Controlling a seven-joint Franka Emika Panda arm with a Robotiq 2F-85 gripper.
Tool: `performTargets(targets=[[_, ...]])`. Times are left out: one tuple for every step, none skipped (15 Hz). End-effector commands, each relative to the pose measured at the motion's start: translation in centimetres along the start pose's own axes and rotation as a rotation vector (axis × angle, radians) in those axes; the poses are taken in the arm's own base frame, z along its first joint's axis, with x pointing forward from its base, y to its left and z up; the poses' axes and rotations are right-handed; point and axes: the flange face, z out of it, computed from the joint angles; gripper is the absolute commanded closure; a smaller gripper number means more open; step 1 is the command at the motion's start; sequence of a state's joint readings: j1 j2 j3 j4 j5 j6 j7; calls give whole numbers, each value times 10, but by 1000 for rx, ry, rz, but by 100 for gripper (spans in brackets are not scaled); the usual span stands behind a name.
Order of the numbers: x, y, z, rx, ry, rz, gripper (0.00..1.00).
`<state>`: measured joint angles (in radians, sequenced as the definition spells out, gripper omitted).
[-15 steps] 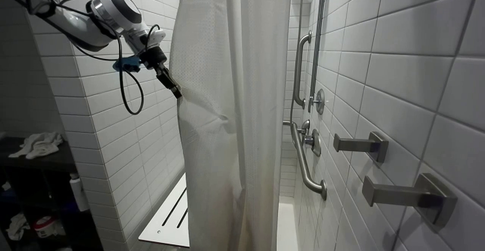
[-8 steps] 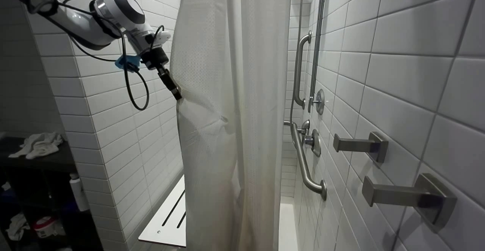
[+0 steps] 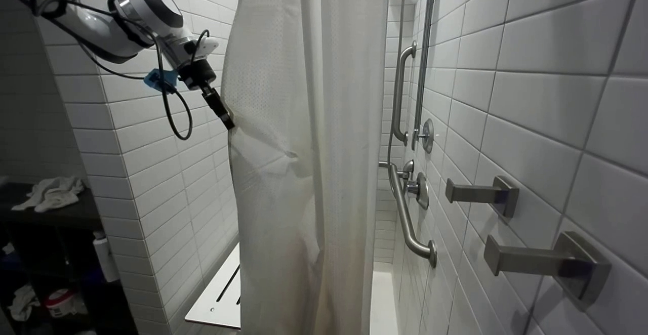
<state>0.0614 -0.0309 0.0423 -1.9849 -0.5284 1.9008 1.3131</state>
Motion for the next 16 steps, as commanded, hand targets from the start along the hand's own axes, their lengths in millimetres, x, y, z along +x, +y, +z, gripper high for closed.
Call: performTargets(targets=[[-3, -3, -15, -6, 35, -12, 99], [-5, -4, -17, -6, 46, -16, 99], [-7, -5, -19, -7, 62, -21, 99], [-10, -7, -22, -7, 78, -28, 99], [-13, -8, -24, -9, 96, -32, 99], [-16, -9, -26, -10, 114, -37, 99], [-18, -10, -27, -12, 129, -43, 99], [-21, -11, -29, -12, 143, -46, 99], [-23, -12, -31, -13, 153, -50, 99], [-25, -13, -32, -13, 161, -54, 99], [-27, -13, -34, -13, 167, -57, 99], [-28, -14, -34, -13, 173, -58, 99], [-30, -15, -35, -13, 179, -60, 99], [-32, -16, -36, -13, 183, -62, 99], [-33, -16, -37, -13, 189, -64, 99], [-35, -17, -38, -12, 194, -66, 99]])
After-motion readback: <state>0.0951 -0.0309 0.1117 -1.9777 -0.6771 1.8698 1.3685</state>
